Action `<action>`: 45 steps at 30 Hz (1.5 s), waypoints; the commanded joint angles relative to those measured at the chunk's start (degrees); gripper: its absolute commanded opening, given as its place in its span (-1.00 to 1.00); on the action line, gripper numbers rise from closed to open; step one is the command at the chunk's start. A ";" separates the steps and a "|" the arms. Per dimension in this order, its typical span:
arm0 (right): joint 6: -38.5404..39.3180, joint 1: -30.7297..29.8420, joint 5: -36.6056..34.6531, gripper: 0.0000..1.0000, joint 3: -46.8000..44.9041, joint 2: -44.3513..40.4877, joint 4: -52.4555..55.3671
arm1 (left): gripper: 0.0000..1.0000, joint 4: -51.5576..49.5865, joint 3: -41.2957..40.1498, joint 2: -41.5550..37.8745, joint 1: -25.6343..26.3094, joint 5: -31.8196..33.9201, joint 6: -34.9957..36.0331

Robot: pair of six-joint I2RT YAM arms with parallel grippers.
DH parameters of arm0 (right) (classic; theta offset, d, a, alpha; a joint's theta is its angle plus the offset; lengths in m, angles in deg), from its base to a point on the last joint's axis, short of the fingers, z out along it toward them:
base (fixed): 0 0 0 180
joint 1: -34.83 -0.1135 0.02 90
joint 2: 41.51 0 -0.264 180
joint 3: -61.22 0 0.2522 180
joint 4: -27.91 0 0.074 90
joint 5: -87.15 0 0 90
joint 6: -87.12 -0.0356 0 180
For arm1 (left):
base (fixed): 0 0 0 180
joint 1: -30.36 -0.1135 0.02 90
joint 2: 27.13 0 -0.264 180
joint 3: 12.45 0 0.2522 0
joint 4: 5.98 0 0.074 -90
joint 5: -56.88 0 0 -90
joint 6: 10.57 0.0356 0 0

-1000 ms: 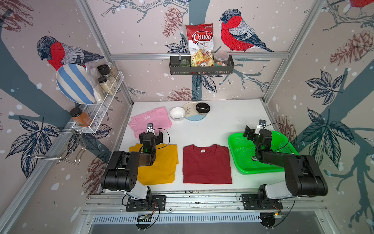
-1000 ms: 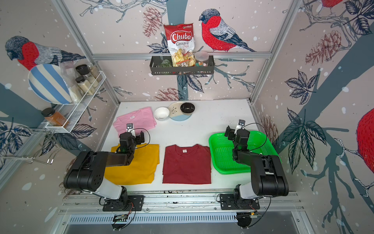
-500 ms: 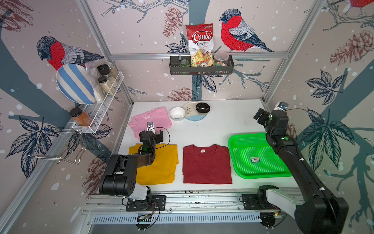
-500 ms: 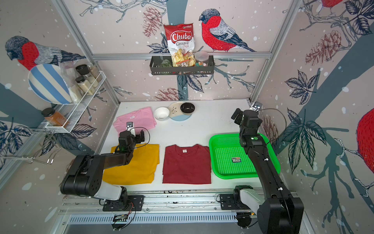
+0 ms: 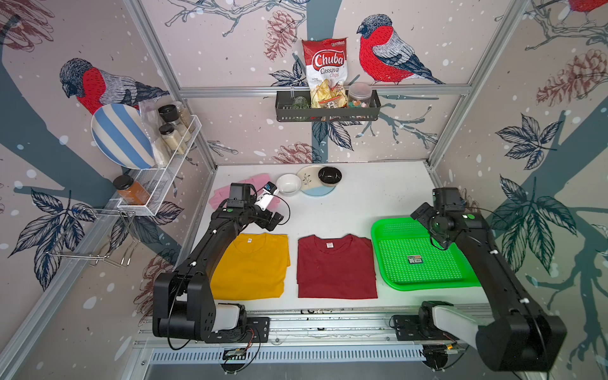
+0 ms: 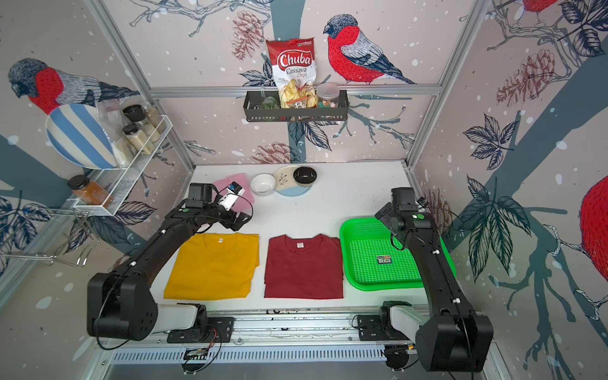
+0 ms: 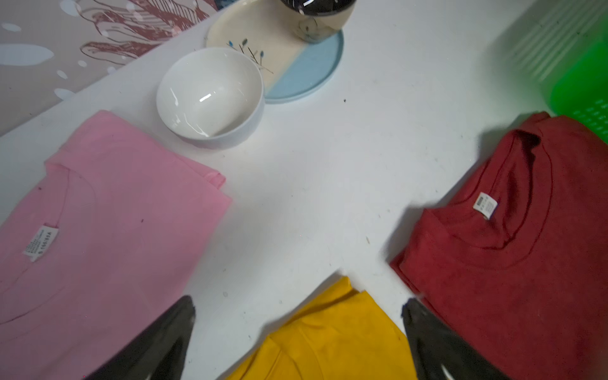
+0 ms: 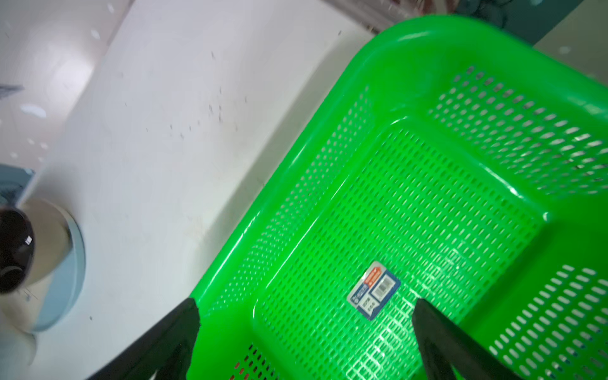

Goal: Put the folded t-shirts into the basket
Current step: Move the bin to the center of the board.

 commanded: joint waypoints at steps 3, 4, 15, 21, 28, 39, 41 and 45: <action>-11.81 -3.59 -2.50 1.00 8.08 14.54 7.39 | 0.94 -10.98 -0.74 -0.42 -0.03 2.95 5.36; -14.27 -3.65 -2.10 1.00 9.05 16.69 7.59 | 0.94 -11.09 -0.86 -0.48 -0.03 2.70 5.53; -24.82 -0.45 -1.83 0.74 18.70 34.27 10.37 | 0.94 -9.51 -3.97 -1.84 -0.03 6.52 5.48; -26.38 0.85 1.00 0.20 22.64 39.18 10.03 | 0.93 -9.76 -4.67 -2.09 -0.03 7.49 5.77; -27.92 1.61 -0.02 -0.21 31.01 42.73 12.48 | 0.93 -9.43 -5.57 -2.52 -0.03 7.43 5.59; -32.41 0.96 1.84 -0.39 47.55 53.49 15.40 | 0.94 -8.61 -7.45 -2.90 -0.03 8.32 5.77; -33.25 0.42 2.05 -0.39 54.02 57.55 17.62 | 0.94 -8.59 -7.58 -2.71 -0.02 8.39 5.85; -35.56 -0.62 3.57 -0.40 67.59 66.25 21.75 | 0.94 -8.45 -7.98 -2.50 0.02 8.32 5.85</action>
